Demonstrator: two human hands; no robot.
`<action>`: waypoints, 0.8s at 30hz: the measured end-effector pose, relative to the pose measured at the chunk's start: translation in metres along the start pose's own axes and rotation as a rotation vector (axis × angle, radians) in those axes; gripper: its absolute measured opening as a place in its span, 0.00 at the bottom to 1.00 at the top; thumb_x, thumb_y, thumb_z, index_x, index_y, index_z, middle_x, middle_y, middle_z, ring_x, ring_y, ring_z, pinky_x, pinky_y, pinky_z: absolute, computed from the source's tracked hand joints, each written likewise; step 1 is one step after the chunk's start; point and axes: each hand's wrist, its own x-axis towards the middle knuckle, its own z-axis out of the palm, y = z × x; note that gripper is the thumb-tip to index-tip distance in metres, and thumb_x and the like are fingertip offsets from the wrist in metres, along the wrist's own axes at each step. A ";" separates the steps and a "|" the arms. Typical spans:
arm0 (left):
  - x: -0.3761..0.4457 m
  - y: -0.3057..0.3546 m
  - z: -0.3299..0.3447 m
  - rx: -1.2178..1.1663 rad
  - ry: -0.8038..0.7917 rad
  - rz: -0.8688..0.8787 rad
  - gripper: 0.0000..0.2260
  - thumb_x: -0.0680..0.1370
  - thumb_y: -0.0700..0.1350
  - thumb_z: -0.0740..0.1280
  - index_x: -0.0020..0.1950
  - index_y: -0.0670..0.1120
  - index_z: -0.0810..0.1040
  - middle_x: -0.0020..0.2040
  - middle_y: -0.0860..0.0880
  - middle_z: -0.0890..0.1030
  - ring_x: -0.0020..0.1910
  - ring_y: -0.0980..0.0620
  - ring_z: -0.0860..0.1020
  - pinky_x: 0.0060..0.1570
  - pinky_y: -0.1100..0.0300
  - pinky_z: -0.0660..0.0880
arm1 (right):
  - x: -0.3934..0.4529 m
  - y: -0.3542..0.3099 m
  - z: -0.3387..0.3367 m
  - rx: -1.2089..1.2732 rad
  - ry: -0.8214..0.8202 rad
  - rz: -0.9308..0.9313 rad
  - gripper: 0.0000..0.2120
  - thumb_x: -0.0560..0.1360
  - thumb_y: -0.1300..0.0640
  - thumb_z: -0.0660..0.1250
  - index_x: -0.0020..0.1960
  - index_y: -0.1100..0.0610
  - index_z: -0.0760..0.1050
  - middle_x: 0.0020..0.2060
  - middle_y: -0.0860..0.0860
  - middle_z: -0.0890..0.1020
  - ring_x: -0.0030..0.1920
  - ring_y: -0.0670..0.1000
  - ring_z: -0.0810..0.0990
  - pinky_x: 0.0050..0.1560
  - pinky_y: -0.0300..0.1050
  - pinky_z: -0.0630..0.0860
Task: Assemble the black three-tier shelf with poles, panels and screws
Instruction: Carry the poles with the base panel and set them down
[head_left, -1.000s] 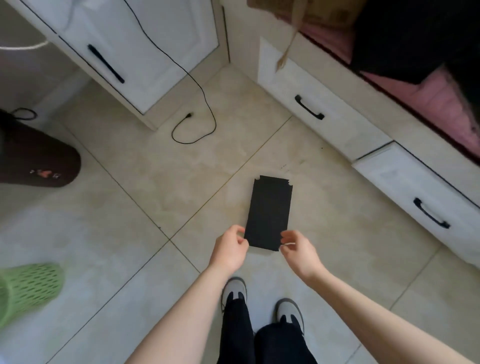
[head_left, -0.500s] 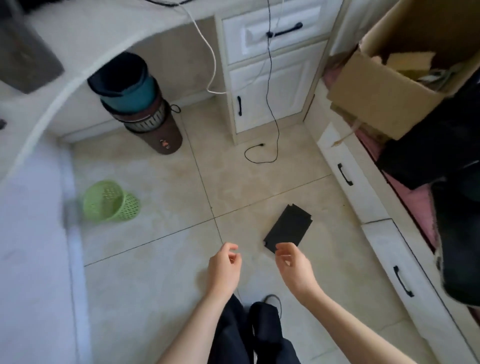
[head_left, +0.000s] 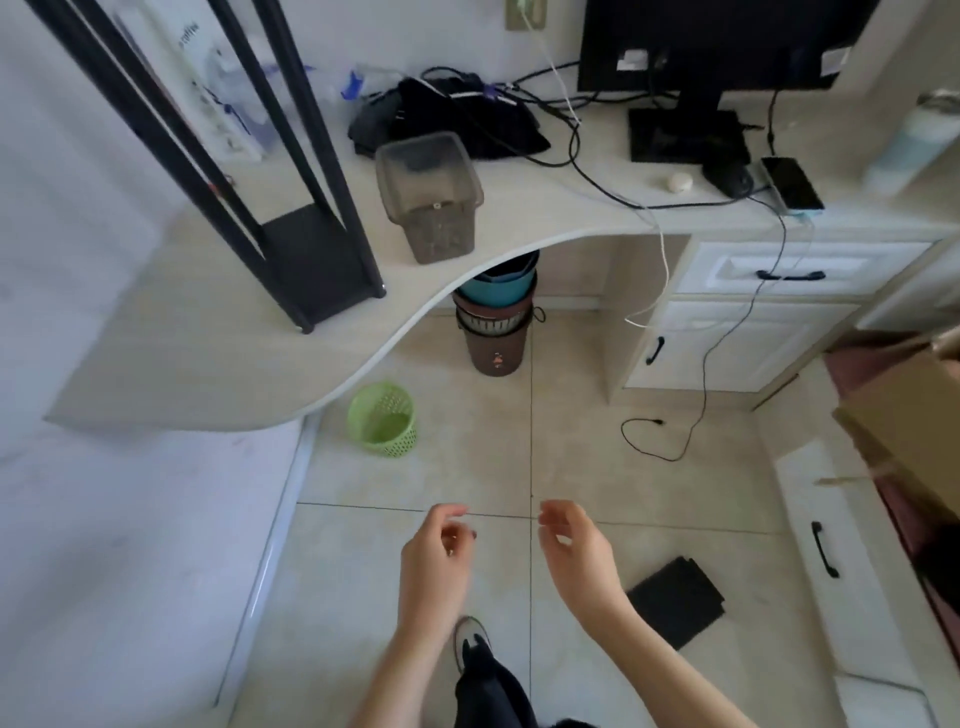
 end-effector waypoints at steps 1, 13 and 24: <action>0.008 0.003 -0.014 -0.022 0.030 -0.004 0.10 0.79 0.36 0.66 0.53 0.50 0.79 0.41 0.54 0.84 0.39 0.61 0.79 0.37 0.72 0.72 | 0.005 -0.016 0.007 -0.004 -0.012 -0.021 0.11 0.80 0.62 0.62 0.60 0.51 0.74 0.52 0.42 0.79 0.56 0.43 0.77 0.56 0.35 0.72; 0.104 0.034 -0.149 -0.109 0.280 0.083 0.13 0.79 0.38 0.66 0.49 0.58 0.77 0.42 0.53 0.84 0.42 0.58 0.82 0.38 0.72 0.72 | 0.075 -0.171 0.070 0.032 -0.067 -0.236 0.11 0.79 0.64 0.65 0.58 0.52 0.75 0.50 0.44 0.81 0.54 0.41 0.78 0.52 0.35 0.72; 0.201 0.107 -0.207 -0.177 0.493 0.183 0.10 0.81 0.41 0.67 0.56 0.57 0.76 0.46 0.59 0.81 0.47 0.59 0.80 0.41 0.75 0.73 | 0.173 -0.298 0.081 0.090 -0.132 -0.377 0.11 0.80 0.62 0.64 0.60 0.50 0.74 0.54 0.45 0.81 0.57 0.44 0.79 0.51 0.34 0.73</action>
